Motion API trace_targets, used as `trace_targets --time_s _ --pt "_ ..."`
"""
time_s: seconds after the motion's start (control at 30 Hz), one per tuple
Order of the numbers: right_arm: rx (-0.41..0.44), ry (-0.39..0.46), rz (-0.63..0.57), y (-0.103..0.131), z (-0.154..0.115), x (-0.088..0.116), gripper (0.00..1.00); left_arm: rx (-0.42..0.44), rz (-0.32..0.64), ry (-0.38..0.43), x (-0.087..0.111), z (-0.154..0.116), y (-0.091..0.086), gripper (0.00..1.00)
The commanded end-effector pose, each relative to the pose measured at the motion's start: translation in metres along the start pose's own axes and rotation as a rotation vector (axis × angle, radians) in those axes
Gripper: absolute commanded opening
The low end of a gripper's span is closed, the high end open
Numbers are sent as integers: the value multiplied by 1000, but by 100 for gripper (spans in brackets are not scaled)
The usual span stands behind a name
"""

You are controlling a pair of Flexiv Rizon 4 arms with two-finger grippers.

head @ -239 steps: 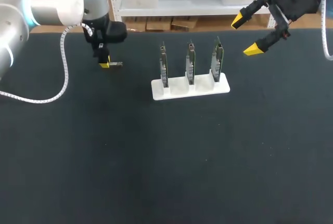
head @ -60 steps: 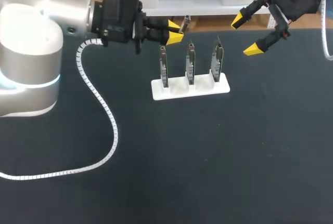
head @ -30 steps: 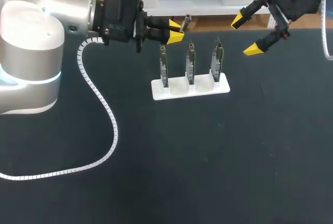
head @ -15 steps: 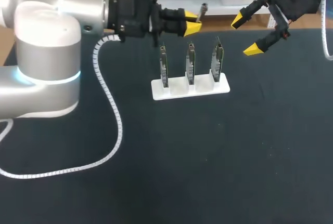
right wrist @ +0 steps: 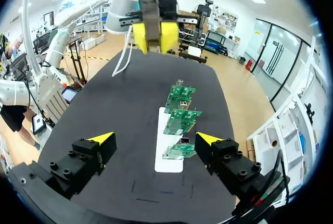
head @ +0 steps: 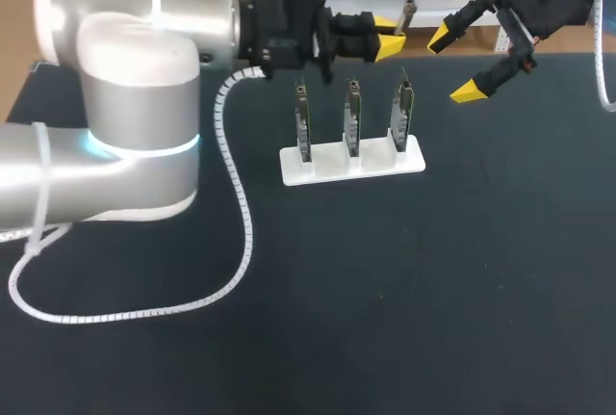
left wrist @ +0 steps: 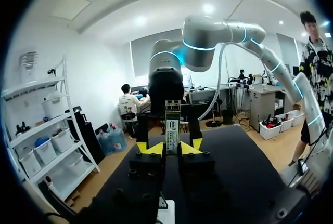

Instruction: Pick up the optical module with the left hand, and insert it into the network port with the right hand.

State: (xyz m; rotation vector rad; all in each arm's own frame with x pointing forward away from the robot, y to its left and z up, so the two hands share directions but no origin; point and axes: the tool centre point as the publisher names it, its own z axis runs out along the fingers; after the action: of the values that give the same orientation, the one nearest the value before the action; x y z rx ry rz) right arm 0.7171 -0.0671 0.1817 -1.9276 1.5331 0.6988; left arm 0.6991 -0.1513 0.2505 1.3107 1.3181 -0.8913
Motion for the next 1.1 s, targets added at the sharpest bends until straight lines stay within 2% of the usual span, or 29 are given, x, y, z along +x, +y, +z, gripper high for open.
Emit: trace_targets --time_s 0.03,0.2,0.43,1.1 --pt "-1 -2 -2 -1 0 1 100 4 -19 5 10 19 12 0" --pt "-1 -2 -2 -1 0 1 100 -29 -54 0 20 22 15 0" --pt "-1 -2 -2 -1 0 1 100 -57 -84 -101 28 22 11 0" --pt "-1 -2 -2 -1 0 1 100 -40 -87 -103 28 23 8 0"
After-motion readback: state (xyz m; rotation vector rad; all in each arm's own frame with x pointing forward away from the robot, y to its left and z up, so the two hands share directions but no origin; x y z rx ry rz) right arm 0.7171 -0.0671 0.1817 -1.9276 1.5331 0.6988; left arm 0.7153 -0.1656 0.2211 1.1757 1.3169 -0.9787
